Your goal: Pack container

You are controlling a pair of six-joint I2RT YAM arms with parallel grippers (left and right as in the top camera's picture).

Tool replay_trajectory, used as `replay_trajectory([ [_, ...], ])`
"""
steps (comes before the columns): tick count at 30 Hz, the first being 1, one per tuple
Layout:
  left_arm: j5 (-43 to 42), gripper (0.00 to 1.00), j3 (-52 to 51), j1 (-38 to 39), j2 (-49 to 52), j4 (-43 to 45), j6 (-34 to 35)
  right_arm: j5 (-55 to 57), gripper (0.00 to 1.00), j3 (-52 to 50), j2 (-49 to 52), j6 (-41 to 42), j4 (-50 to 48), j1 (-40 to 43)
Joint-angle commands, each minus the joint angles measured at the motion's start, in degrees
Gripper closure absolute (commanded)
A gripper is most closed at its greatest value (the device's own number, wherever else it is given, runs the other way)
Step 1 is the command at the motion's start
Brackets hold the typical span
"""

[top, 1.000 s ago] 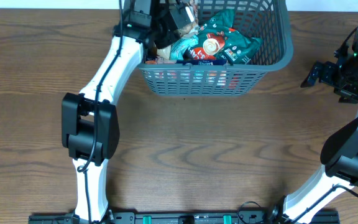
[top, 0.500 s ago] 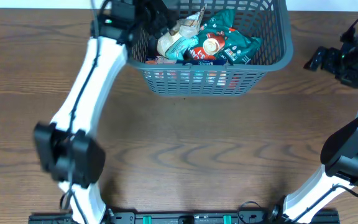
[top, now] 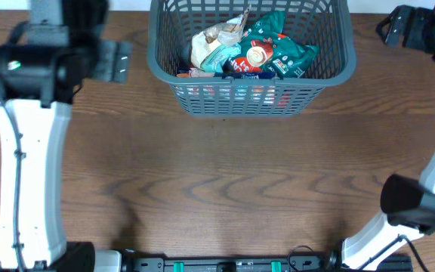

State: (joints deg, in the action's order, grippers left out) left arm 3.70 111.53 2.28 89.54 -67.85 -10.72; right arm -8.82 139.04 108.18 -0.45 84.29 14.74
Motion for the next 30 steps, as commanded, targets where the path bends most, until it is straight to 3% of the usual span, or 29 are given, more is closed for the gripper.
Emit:
replay_trajectory([
  [1,1.49,0.02,-2.99,-1.92,-5.33,-2.25,6.73,0.07,0.01,1.16,-5.53,2.05,2.91,-0.66],
  [4,1.18,0.02,-9.25,-2.05,-11.26,-0.96,6.75,0.76,0.01,1.14,-9.75,2.75,6.86,-0.7],
  [8,-5.38,0.02,-23.93,-1.95,-22.64,6.6,5.16,2.78,0.01,1.07,-15.32,3.65,13.09,-1.09],
  [13,-9.38,0.01,-41.29,-1.95,-36.61,14.34,4.83,2.62,0.01,-7.08,-23.76,3.8,12.98,-4.39],
  [21,-9.75,0.01,-56.83,-1.95,-51.52,15.5,8.48,5.7,0.01,-38.58,-43.23,3.76,1.64,-13.11],
  [25,-9.73,0.02,-58.84,-1.95,-54.53,15.52,12.02,8.09,0.01,-58.58,-55.65,3.78,-9.51,-16.02],
  [30,-9.68,0.01,-58.93,-1.95,-53.9,16.61,12.09,9.05,0.01,-76.65,-67.91,3.78,-22.45,-16.59],
])
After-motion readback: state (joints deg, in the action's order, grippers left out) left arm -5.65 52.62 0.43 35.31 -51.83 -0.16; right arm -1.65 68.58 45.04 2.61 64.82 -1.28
